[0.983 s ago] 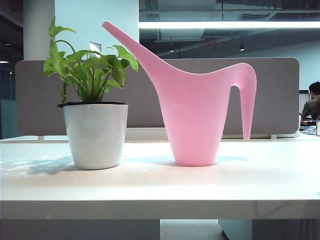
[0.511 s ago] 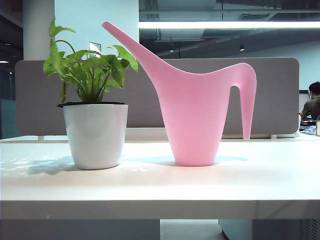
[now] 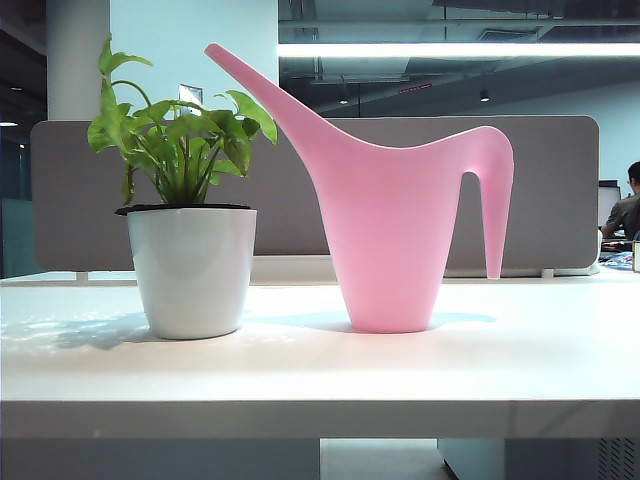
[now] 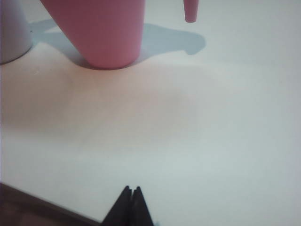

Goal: Pick up the watering can from the table, water the potted plant, and put the can back.

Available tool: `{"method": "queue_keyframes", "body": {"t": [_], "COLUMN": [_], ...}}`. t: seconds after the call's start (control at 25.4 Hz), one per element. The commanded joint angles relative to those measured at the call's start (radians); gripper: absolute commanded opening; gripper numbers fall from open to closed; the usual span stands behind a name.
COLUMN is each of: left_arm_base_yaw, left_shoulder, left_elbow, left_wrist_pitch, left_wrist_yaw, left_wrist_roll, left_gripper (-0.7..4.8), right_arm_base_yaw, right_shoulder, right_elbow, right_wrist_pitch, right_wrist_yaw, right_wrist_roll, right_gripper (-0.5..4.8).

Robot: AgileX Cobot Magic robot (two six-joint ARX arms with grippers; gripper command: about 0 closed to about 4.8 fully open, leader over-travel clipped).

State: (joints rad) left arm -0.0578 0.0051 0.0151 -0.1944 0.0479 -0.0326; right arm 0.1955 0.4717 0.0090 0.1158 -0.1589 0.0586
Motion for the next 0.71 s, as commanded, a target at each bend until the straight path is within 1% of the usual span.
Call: {"method": "queue_keyframes", "body": {"t": [0.04,0.16,0.31,0.71], "left_arm_base_yaw": [0.092,0.122,0.119,0.032], "left_shoulder": [0.002,0.002,0.002,0.002], "left_elbow": [-0.005,-0.006,-0.006,-0.006], "left_wrist_pitch": [0.012,0.013,0.013,0.013], "left_wrist_yaw": [0.000,-0.008,-0.006,-0.005], "left_wrist_roll": [0.018,0.018,0.018,0.018], "left_gripper": [0.03,0.03,0.03,0.03], "right_arm_base_yaw": [0.000,0.000,0.000,-0.001], "right_shoulder": [-0.001,-0.001,-0.001,-0.001], "right_elbow": [-0.001,-0.001,-0.001,-0.001], "right_wrist_pitch": [0.009,0.008,0.008,0.008], "right_wrist_yaw": [0.002,0.001,0.001,0.001], "right_wrist_roll": [0.001,0.001,0.001,0.001], "right_gripper": [-0.05,-0.05,-0.05,-0.05]}}
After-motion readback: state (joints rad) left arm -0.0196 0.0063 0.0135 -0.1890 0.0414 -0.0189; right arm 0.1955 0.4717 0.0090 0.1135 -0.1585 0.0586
